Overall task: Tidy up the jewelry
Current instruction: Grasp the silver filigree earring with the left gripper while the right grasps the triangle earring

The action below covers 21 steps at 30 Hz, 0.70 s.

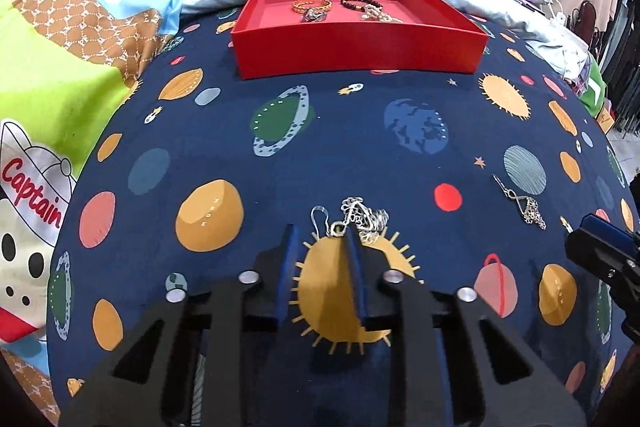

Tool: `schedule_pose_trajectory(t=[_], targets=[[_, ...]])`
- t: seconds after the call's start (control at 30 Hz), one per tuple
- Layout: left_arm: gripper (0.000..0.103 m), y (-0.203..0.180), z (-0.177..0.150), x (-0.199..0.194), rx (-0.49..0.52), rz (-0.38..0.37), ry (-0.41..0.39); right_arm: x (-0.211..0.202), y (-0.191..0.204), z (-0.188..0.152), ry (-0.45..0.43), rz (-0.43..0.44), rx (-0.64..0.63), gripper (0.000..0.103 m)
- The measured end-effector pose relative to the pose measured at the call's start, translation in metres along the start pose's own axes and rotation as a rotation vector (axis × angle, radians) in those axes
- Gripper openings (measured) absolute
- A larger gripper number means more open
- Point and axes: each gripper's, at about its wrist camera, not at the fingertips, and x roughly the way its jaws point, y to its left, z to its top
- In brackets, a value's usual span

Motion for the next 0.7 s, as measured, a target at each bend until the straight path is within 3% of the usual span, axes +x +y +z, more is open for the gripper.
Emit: schedule_pose_trajectory(t=[0.2,0.43,0.67,0.7], targets=[[0.023,0.003,0.002,0.000,-0.014,-0.035,0.000,0.003,0.002,0.003,0.001,-0.003,-0.001,0.045],[0.050,-0.009,0.005,-0.004,0.015,-0.061,-0.019,0.007,0.002,0.008,0.002,-0.006,-0.001,0.045],[0.049,-0.017,0.009,0.007,0.023,-0.034,-0.008,0.012,0.002,0.010,0.008,-0.003,-0.002,0.045],[0.043,-0.017,0.009,0.008,0.024,-0.034,-0.010,0.013,0.002,0.010,0.011,-0.003,-0.002,0.045]])
